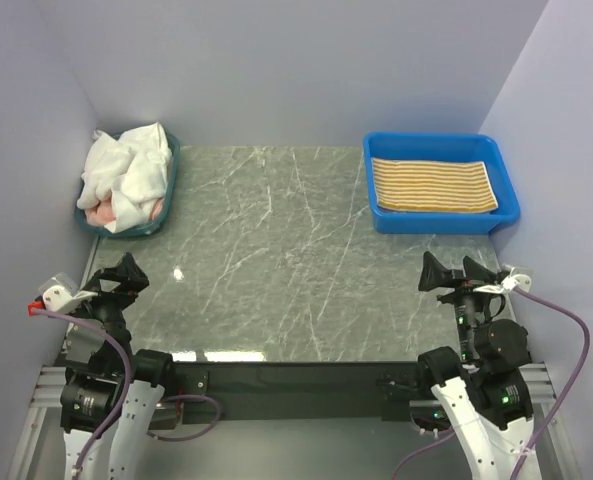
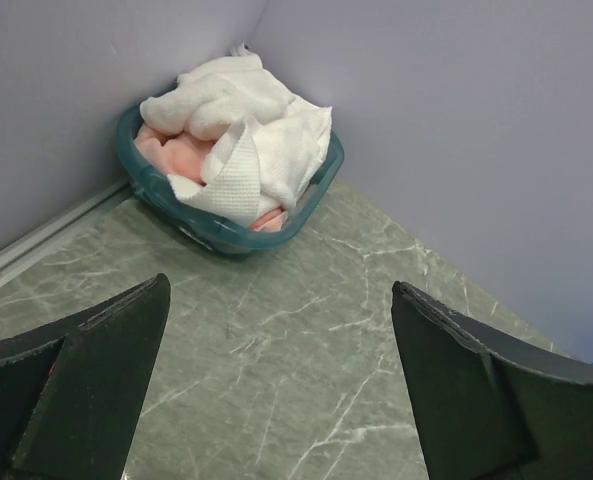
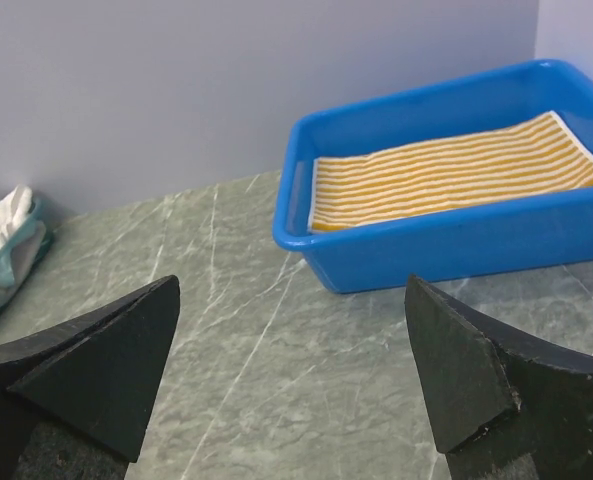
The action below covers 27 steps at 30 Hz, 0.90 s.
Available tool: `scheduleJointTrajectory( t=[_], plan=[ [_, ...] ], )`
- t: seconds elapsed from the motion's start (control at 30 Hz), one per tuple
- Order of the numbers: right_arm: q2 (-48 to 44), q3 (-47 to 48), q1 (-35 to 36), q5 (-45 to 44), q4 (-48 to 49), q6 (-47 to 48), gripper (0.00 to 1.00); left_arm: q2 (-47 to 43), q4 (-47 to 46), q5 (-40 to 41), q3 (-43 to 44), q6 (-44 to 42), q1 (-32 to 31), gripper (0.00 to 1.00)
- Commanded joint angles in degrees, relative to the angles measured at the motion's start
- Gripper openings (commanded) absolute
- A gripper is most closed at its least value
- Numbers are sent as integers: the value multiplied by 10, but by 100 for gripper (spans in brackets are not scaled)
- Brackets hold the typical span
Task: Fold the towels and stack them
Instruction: Grab crumpled towel
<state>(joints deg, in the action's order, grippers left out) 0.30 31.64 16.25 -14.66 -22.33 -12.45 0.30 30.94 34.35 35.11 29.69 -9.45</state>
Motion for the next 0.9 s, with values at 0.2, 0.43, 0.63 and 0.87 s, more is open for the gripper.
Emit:
scheduleJointTrajectory(
  t=[0.2,0.43,0.63,0.87],
  plan=[
    [-135,35,14,-42,-4,-11,100,33,-31,-19,32,34,3,99],
    [-102,45,37,-23,-23,7,100,292,-44,-44,125,77,4,100],
    [-85,55,53,15,-28,15,100,515,-50,-32,248,79,7,99],
    [-94,47,59,31,-25,13,100,695,-86,-23,341,56,123,99]
  ],
)
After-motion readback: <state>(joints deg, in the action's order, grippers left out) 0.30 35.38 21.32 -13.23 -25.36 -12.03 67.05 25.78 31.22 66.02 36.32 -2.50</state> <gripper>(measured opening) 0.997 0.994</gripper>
